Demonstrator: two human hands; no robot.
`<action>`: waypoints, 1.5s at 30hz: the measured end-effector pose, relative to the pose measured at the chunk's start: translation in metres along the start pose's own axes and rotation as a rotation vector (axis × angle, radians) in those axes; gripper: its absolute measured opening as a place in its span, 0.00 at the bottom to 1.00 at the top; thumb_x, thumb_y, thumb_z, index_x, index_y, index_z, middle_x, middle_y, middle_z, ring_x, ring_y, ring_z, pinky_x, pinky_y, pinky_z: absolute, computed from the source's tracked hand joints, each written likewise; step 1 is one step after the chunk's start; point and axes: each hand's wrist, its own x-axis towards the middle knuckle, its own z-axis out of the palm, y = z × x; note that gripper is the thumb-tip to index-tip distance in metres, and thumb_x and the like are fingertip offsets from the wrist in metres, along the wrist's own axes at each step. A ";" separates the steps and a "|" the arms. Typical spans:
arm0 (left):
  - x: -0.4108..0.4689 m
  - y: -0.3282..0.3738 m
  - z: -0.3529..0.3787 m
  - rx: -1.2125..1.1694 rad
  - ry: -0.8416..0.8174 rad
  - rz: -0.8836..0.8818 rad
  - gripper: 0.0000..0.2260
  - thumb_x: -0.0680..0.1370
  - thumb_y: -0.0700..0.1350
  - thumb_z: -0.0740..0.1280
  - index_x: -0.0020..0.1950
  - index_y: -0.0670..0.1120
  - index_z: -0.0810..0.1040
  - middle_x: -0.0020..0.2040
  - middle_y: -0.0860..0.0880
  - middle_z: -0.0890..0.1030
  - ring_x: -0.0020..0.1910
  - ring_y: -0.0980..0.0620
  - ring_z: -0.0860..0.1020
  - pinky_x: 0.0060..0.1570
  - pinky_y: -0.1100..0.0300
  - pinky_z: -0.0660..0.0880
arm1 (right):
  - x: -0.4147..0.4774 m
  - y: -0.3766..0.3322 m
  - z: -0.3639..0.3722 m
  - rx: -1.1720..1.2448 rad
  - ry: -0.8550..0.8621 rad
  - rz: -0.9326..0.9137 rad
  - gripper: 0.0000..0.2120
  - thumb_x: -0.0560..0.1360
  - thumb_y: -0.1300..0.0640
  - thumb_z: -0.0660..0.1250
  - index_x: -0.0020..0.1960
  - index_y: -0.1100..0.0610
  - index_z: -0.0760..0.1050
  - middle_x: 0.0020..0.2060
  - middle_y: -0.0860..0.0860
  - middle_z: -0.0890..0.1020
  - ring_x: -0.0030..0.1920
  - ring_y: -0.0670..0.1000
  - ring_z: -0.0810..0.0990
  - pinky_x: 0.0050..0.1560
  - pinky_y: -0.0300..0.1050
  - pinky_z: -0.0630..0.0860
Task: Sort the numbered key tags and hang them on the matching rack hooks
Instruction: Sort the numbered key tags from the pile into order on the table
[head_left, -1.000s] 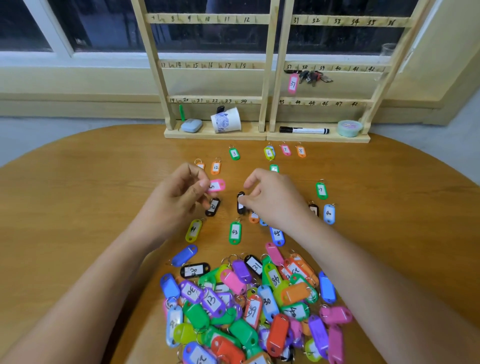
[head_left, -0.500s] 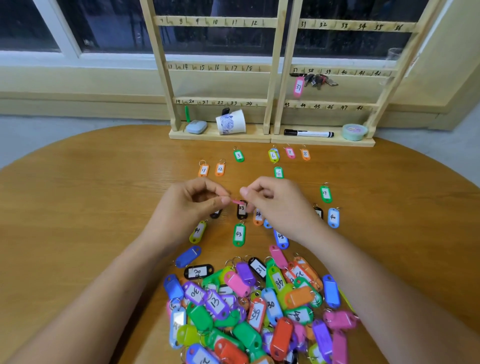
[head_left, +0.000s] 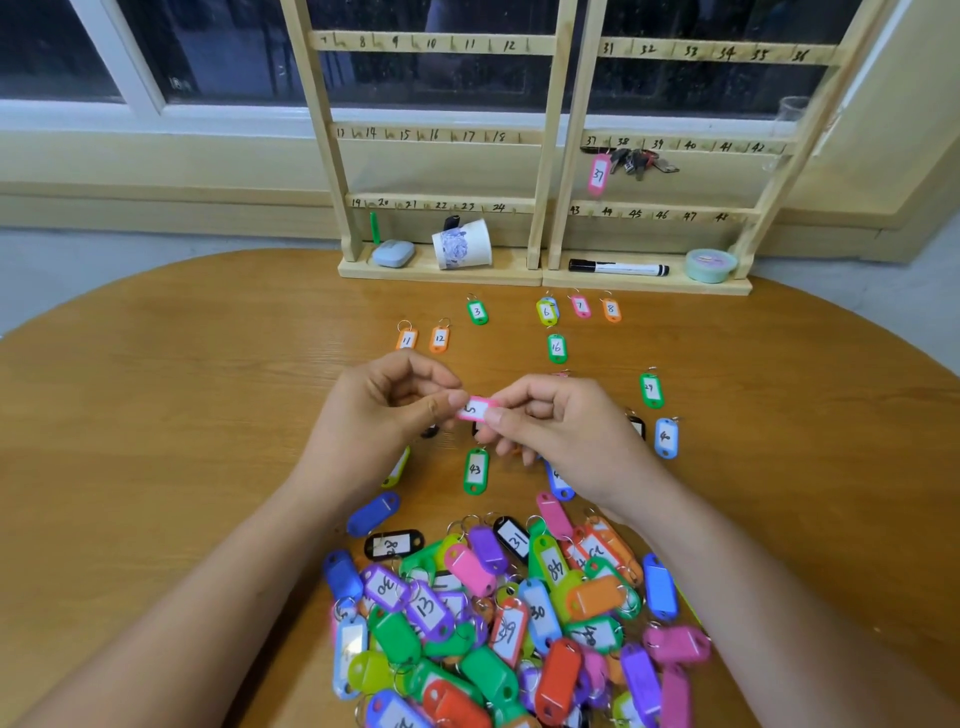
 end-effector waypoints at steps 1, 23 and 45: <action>0.000 -0.001 0.000 0.004 -0.002 0.002 0.08 0.76 0.39 0.78 0.52 0.39 0.84 0.43 0.42 0.87 0.39 0.52 0.84 0.40 0.65 0.78 | 0.000 0.001 0.000 -0.006 0.011 0.002 0.04 0.82 0.59 0.72 0.55 0.59 0.84 0.44 0.54 0.90 0.41 0.50 0.84 0.38 0.44 0.76; 0.040 0.009 0.001 0.057 0.045 -0.054 0.06 0.81 0.40 0.74 0.57 0.45 0.87 0.48 0.44 0.89 0.44 0.55 0.83 0.41 0.65 0.76 | -0.001 0.001 -0.043 -0.096 0.111 -0.036 0.04 0.83 0.57 0.72 0.51 0.55 0.85 0.41 0.52 0.88 0.38 0.48 0.81 0.36 0.35 0.74; 0.221 -0.028 0.048 0.906 -0.070 -0.023 0.09 0.79 0.52 0.76 0.57 0.51 0.85 0.53 0.50 0.81 0.52 0.50 0.78 0.36 0.61 0.69 | -0.012 0.030 -0.072 -0.164 0.228 -0.069 0.05 0.82 0.59 0.72 0.48 0.52 0.85 0.37 0.50 0.86 0.38 0.44 0.81 0.43 0.40 0.78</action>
